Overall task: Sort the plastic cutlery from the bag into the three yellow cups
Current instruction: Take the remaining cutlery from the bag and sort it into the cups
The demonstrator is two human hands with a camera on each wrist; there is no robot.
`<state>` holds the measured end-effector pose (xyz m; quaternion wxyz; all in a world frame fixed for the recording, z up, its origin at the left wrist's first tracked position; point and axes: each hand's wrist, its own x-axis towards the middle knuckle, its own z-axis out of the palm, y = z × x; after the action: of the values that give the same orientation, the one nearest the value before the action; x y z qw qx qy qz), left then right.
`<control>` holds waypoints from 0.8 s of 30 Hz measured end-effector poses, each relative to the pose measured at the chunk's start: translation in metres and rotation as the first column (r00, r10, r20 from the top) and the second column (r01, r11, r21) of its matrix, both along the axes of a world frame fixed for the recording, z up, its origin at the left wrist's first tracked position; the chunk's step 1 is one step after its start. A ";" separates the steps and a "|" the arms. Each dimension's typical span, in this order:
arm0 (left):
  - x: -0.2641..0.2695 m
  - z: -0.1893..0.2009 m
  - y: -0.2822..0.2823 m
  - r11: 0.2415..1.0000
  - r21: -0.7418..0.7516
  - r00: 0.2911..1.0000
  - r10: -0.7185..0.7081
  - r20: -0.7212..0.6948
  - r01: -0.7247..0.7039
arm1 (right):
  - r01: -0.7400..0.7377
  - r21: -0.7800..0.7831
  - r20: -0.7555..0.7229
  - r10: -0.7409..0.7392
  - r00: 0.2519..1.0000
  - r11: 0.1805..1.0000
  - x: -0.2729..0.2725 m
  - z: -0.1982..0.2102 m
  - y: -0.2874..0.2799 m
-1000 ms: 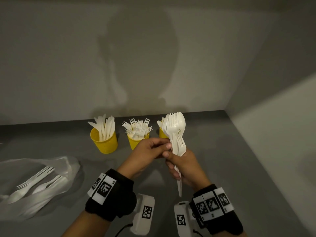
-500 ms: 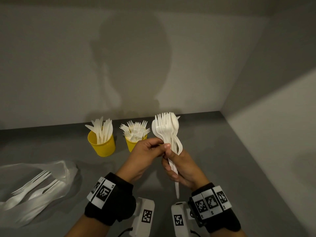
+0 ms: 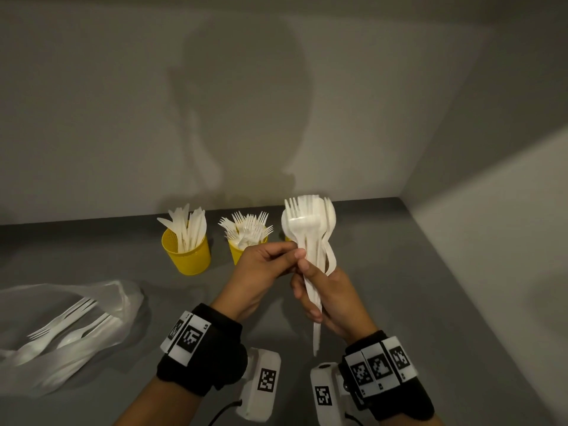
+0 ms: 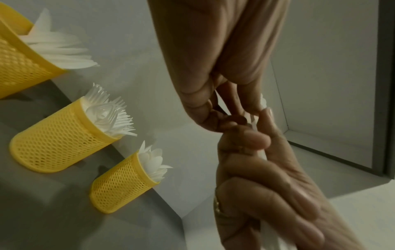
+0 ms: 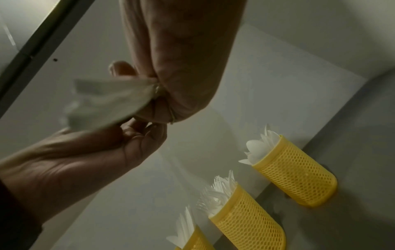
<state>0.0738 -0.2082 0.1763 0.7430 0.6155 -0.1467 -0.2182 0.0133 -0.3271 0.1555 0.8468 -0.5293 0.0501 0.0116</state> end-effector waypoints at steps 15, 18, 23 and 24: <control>0.020 0.005 -0.049 0.979 0.024 0.974 0.198 0.107 -0.202 | 0.286 -0.124 -0.023 -0.291 0.957 0.950 -0.007 -0.006 -0.042; 0.043 0.010 -0.052 0.907 -0.046 0.898 0.421 0.126 -0.419 | 0.353 -0.136 -0.046 -0.362 0.931 0.926 -0.006 -0.010 -0.054; 0.086 0.005 -0.063 0.795 0.107 0.752 0.508 0.421 -0.597 | 0.367 -0.202 -0.089 -0.390 0.917 0.908 -0.004 -0.017 -0.075; 0.093 -0.002 -0.068 0.770 0.168 0.730 0.475 0.492 -0.615 | 0.364 -0.213 -0.094 -0.389 0.916 0.907 -0.003 -0.016 -0.077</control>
<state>0.1667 -0.2757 0.1746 0.6138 0.7749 -0.0764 0.1305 0.0101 -0.4041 0.1398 0.7730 -0.5864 0.2094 -0.1214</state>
